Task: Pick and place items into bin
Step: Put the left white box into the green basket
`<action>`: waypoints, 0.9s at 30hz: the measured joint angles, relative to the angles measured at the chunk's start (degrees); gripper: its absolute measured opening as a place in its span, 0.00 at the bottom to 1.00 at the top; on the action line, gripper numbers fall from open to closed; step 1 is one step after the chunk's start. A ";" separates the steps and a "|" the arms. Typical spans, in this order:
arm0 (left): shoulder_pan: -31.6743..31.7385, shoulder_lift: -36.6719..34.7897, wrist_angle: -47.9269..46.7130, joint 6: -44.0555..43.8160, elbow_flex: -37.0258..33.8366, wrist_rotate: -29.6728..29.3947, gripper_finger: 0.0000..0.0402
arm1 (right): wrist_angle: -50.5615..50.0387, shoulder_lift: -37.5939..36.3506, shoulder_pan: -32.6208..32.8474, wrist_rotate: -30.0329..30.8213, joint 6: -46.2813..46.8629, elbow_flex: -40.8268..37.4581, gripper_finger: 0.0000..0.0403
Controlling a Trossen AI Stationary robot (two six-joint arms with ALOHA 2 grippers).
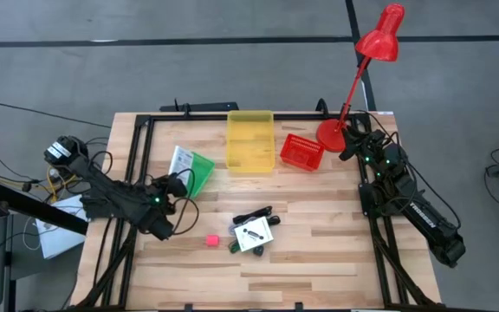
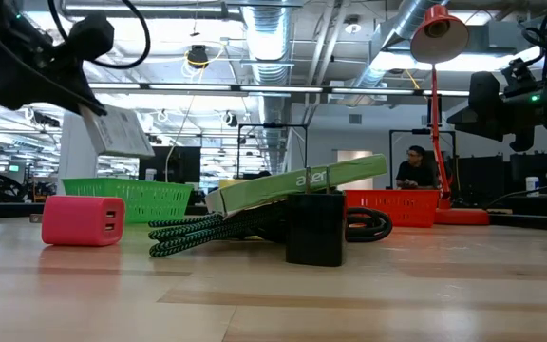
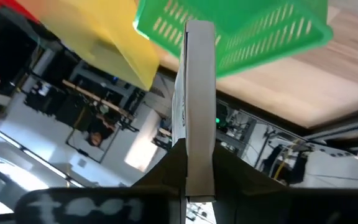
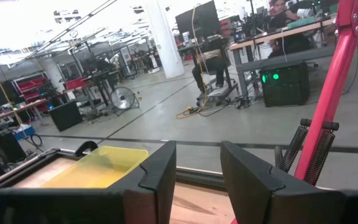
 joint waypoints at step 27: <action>3.07 0.02 10.12 10.73 -3.66 0.45 0.07 | -0.02 0.00 0.00 0.02 0.00 0.00 0.30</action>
